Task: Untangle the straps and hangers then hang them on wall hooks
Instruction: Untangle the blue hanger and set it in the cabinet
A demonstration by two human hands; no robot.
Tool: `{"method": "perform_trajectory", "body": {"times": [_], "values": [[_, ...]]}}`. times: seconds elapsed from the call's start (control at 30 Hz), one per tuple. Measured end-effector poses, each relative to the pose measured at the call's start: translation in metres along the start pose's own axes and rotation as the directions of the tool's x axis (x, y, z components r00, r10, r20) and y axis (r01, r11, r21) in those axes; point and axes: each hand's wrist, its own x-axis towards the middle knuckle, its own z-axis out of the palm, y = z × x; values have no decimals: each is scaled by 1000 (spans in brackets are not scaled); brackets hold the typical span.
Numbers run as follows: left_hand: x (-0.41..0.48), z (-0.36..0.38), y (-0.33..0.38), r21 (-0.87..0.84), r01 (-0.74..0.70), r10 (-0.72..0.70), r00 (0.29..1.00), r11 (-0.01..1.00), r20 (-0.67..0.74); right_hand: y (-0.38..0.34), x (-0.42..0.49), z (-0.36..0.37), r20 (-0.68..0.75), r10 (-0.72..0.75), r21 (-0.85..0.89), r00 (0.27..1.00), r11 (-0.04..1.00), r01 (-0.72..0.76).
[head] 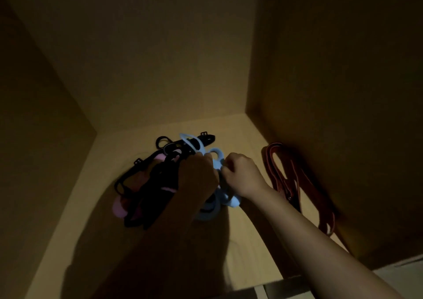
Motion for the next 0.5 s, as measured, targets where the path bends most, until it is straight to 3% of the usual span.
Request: {"method": "perform_trajectory", "body": {"times": [0.13, 0.23, 0.37, 0.43, 0.5], "values": [[-6, 7, -8, 52, 82, -85, 995, 995, 43, -1, 6, 12, 33, 71, -91, 997, 994, -68], [-6, 9, -9, 33, 99, -101, 993, 995, 67, -1, 10, 14, 71, 142, -83, 987, 987, -136], [-7, 10, -9, 66, 94, -98, 994, 993, 55, -1, 14, 17, 129, 134, -58, 983, 990, -127], [-8, 12, -10, -45, 93, -93, 996, 995, 3, 0, 15, 15, 98, 134, 81, 986, 987, -142], [-7, 14, -13, -275, 117, -151, 983, 954, -107, -3, 12, 10, 55, 144, 318, 988, 936, -154]]}}
